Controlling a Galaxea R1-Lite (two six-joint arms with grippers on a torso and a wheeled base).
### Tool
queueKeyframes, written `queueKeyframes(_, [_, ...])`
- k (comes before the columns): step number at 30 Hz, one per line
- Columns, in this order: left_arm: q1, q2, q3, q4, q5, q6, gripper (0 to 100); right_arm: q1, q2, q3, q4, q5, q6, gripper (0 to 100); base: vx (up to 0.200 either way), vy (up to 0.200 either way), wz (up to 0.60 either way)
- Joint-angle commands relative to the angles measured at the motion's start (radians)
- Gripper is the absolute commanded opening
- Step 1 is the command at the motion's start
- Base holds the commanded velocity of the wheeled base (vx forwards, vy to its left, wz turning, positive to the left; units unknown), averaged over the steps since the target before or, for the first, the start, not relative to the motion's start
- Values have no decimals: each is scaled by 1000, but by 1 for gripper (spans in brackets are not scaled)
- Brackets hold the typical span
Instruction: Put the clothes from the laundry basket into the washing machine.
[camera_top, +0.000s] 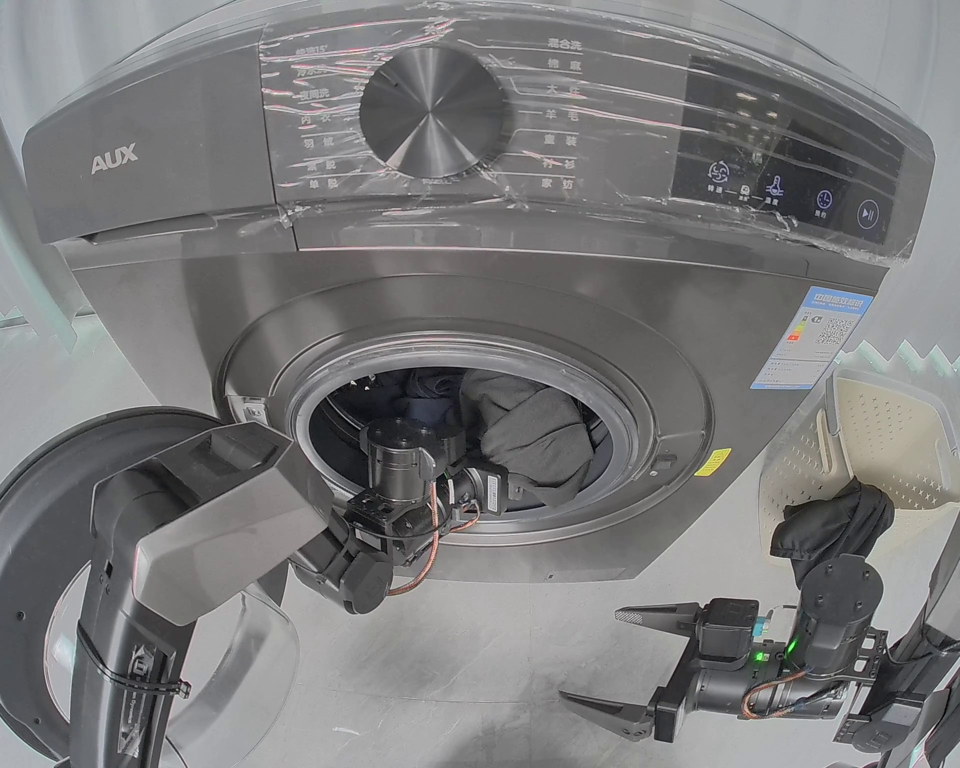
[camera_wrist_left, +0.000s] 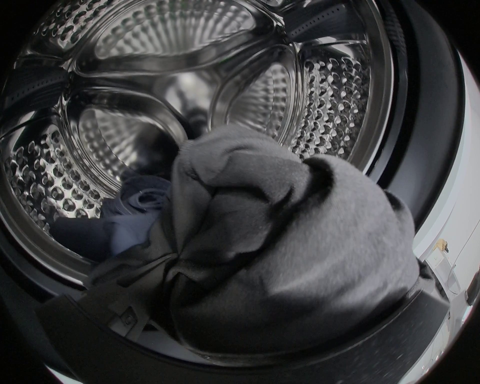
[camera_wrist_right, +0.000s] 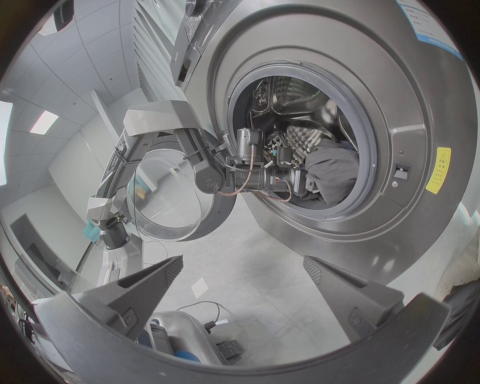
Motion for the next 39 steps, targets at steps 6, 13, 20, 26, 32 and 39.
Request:
queueKeyframes(6, [13, 72, -141, 30, 12, -2, 0, 5, 2, -7, -1, 2, 0, 100, 0, 0, 0])
queueKeyframes(13, [20, 132, -359, -7, 68, -16, 0, 5, 2, -8, -1, 2, 0, 100, 0, 0, 0])
queueKeyframes(20, [57, 221, -618, -6, 173, -16, 0, 5, 4, -8, -2, 2, 0, 100, 0, 0, 0])
queueKeyframes(26, [65, 229, -646, -10, 182, -17, 0, 5, 4, -7, -1, 2, 0, 100, 0, 0, 0])
queueKeyframes(32, [56, 229, -603, -12, 180, -25, 100, 5, 4, -5, -1, 2, 0, 100, 0, 0, 0])
queueKeyframes(39, [30, 101, -302, 3, 157, -39, 100, 3, 4, -7, -1, 0, 0, 100, 0, 0, 0])
